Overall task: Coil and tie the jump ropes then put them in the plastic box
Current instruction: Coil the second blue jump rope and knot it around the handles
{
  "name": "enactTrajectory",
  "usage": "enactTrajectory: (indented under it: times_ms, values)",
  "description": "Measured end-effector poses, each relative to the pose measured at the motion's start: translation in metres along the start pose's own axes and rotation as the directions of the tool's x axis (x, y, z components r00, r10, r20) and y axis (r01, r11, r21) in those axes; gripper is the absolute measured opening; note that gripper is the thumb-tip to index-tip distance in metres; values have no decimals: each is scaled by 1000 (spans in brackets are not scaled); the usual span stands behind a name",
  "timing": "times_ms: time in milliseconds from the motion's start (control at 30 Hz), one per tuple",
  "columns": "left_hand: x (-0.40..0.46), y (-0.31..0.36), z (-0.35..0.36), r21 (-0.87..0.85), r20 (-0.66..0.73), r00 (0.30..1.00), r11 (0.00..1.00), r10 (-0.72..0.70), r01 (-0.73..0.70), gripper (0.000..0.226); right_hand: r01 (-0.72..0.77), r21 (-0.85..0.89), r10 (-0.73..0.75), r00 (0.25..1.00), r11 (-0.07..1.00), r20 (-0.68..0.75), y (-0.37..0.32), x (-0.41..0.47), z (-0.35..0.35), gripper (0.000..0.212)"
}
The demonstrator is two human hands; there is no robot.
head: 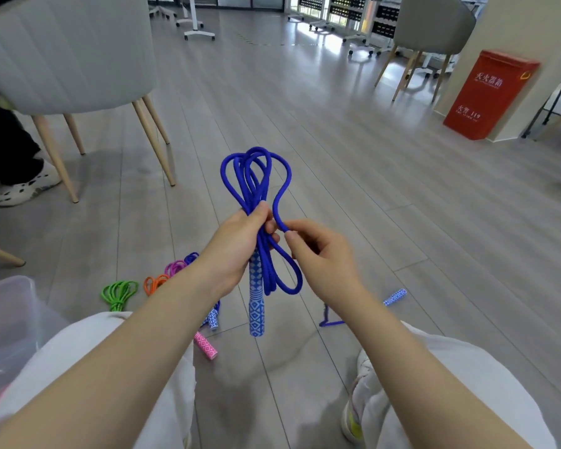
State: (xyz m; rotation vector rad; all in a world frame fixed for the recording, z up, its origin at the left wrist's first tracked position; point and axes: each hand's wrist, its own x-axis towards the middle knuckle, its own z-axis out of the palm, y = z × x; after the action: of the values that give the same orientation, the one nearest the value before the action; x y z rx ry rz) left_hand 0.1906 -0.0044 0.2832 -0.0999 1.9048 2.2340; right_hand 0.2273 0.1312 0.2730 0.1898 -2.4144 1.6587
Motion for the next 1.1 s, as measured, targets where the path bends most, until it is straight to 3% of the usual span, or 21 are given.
enactTrajectory:
  times_ms: [133,333,433,500,667,833,1100]
  values:
    - [5,-6,-1,82,-71,997,997,15,-9,25,147,-312,-128,989,939,79,6,-3,-2,22]
    - [3,-8,-1,20,42,998,999,-45,44,21,318,-495,-294,947,808,129,9,-6,-7,20]
    - [2,-10,-1,25,92,994,998,-56,54,21,328,-557,-281,944,763,171,11,-5,-10,19]
    - [1,-8,-1,9,105,993,999,-48,48,23,294,-572,-238,956,766,172,9,-4,-10,22]
    - [3,0,-3,-219,76,997,974,-34,50,19,28,-403,11,995,915,94,6,4,-21,17]
    - [13,10,-20,-493,78,994,863,-77,106,23,-96,-389,205,946,916,249,16,10,-45,27]
    - [32,29,-67,-484,-294,956,866,-23,-128,28,-202,-357,274,948,912,162,21,5,-89,20]
